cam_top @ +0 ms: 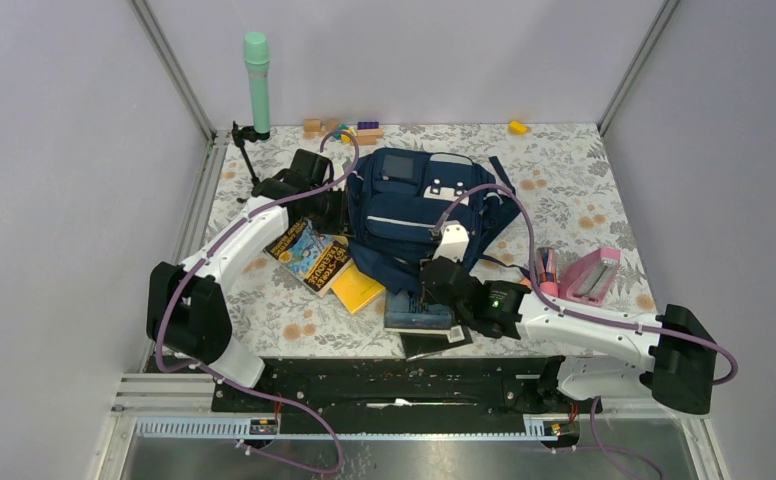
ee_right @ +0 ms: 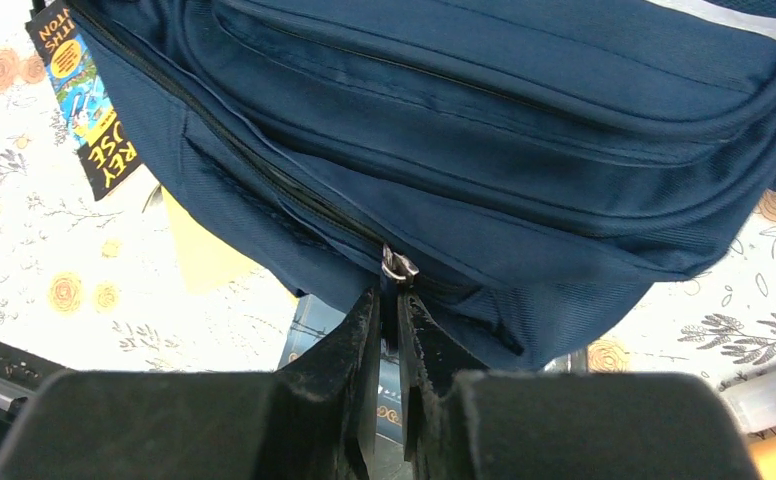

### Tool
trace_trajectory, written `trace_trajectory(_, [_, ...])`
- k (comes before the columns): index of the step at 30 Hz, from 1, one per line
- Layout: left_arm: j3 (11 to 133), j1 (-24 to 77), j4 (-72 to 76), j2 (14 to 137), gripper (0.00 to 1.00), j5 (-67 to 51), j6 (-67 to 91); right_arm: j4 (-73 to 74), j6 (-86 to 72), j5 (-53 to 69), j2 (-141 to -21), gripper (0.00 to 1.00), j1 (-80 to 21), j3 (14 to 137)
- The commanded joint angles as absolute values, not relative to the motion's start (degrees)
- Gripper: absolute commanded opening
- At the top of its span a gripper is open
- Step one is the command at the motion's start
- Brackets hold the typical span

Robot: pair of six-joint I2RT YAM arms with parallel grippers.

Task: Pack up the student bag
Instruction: Unzip the student bag at the center of the board.

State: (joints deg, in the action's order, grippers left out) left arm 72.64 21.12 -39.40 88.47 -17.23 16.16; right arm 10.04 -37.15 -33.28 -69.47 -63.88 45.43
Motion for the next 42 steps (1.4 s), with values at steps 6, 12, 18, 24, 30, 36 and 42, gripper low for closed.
trace_trajectory(6, [76.29,18.54,-38.31,84.31,0.00,-3.98,10.65,17.66,-39.87,-33.68,-65.69,0.00,-60.29,40.25])
trace_trajectory(12, [76.46,18.54,-38.92,84.30,0.00,-0.28,9.81,17.61,-40.38,-31.75,-62.60,0.00,-57.79,37.31])
trace_trajectory(18, [76.98,19.96,-39.20,83.38,0.31,2.11,7.43,17.22,-37.51,-28.87,-61.38,0.00,-56.51,36.52])
trace_trajectory(24, [71.56,28.26,-32.48,75.06,0.87,5.78,0.66,14.25,-31.04,-24.13,-56.84,0.00,-56.51,35.93])
trace_trajectory(30, [63.42,35.34,-25.26,68.92,0.88,-13.72,-10.09,14.30,-28.57,-19.52,-54.66,0.00,-56.52,36.13])
trace_trajectory(36, [60.97,42.07,-23.74,71.40,0.87,-22.39,-11.98,13.69,-29.69,-18.72,-52.34,0.00,-56.51,35.05])
trace_trajectory(42, [61.53,46.75,-22.84,76.91,0.85,-24.10,-10.16,10.66,-31.54,-17.95,-50.18,0.00,-56.51,32.77])
